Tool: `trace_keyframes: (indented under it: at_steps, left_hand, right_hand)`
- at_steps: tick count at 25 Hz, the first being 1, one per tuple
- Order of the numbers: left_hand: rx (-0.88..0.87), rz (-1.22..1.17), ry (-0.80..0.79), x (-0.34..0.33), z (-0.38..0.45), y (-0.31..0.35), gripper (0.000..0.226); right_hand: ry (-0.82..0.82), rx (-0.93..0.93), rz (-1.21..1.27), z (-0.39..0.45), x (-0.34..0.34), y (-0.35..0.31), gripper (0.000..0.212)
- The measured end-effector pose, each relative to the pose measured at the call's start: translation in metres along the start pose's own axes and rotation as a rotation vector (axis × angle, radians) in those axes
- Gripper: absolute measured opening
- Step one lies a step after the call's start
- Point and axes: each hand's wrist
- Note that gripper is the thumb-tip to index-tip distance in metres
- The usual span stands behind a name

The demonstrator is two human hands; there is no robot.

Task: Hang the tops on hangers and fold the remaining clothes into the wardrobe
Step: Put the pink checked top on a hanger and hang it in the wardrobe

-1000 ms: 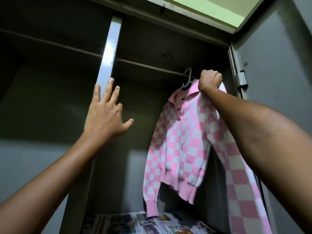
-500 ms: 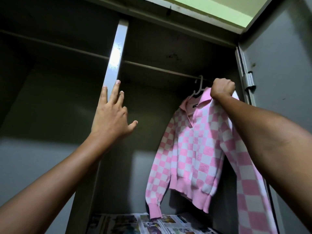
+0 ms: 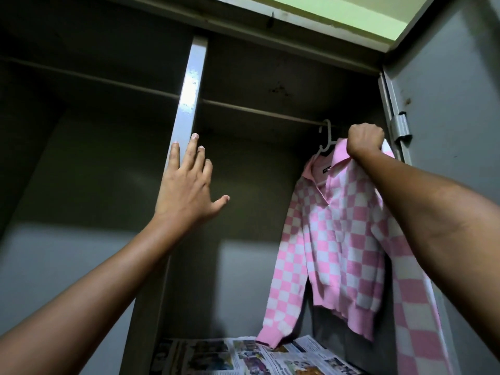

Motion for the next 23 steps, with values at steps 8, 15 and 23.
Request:
trace_keyframes:
  at_steps: [8,15,23]
  left_hand:
    - [0.001,-0.066,0.046,-0.003,-0.001,-0.002,0.081]
    - [-0.049,-0.151,-0.002,0.004,-0.005,-0.004,0.075]
    - [-0.162,-0.198,-0.088,0.007,-0.006,-0.007,0.067]
  right_hand:
    - [-0.024,-0.116,0.354,-0.038,0.034,0.012,0.032]
    - [-0.164,-0.451,0.706,-0.193,0.052,0.023,0.058]
    - [-1.081,-0.398,0.738,-0.365,0.075,0.056,0.027]
Point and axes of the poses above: each hand's wrist, its own z-axis towards the middle knuckle, its own x-axis out of the back of the hand, y = z × x, and after that the axes turned 6 degrees about y, right-handed
